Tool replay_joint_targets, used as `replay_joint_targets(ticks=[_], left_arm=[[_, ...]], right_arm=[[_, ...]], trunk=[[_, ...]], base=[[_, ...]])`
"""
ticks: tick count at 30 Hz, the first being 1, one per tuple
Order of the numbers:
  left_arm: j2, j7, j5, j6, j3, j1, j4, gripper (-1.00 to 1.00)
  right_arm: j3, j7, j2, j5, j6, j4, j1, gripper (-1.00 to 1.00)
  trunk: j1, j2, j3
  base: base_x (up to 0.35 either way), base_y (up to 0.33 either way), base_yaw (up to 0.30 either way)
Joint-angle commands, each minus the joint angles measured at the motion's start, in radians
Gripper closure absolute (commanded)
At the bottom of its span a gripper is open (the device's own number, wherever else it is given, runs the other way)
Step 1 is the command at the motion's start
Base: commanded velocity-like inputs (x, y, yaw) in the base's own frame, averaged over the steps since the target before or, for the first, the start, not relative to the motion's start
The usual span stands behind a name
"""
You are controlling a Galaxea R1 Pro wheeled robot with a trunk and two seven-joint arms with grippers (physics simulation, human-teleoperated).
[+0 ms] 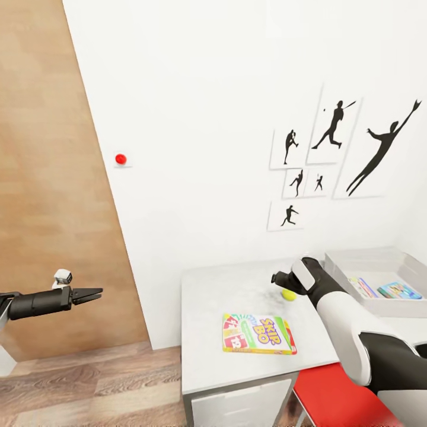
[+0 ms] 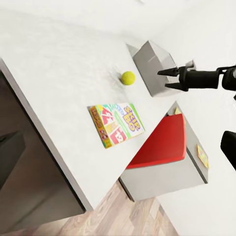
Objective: Put all the toys in the child's room - the three board games (two on the bed and one on the table), the two jigsaw puzzles on the table, and the tennis ball on the table - inside the toy box on the table in the child's room.
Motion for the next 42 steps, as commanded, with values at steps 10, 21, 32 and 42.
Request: replay_joint_targets(ticks=[10, 21, 32, 42], left_arm=[[0.0, -0.004, -0.002, 0.01, 0.0, 0.0, 0.0, -1.0], [0.0, -0.004, -0.002, 0.01, 0.0, 0.0, 0.0, -1.0], [0.0, -0.004, -0.002, 0.01, 0.0, -0.001, 0.0, -1.0], [0.0, -0.004, -0.002, 0.008, 0.0, -0.001, 0.0, -1.0]], right_arm=[[-0.005, -0.008, 0.001, -0.022, -0.028, -0.001, 0.063, -1.0], [-0.007, 0.017, 0.004, -0.028, -0.038, -0.001, 0.067, -1.0], [-0.013, 0.023, 0.009, -0.031, -0.036, -0.001, 0.068, -1.0], [-0.018, 0.066, 0.005, -0.035, -0.03, -0.003, 0.068, -1.0]], trunk=[[0.001, -0.003, -0.019], [0.001, -0.003, -0.037], [0.001, -0.003, -0.055], [0.001, -0.003, -0.072]], base=[[0.0, 0.0, 0.0], [0.0, 0.0, 0.0], [0.0, 0.0, 0.0], [0.0, 0.0, 0.0]])
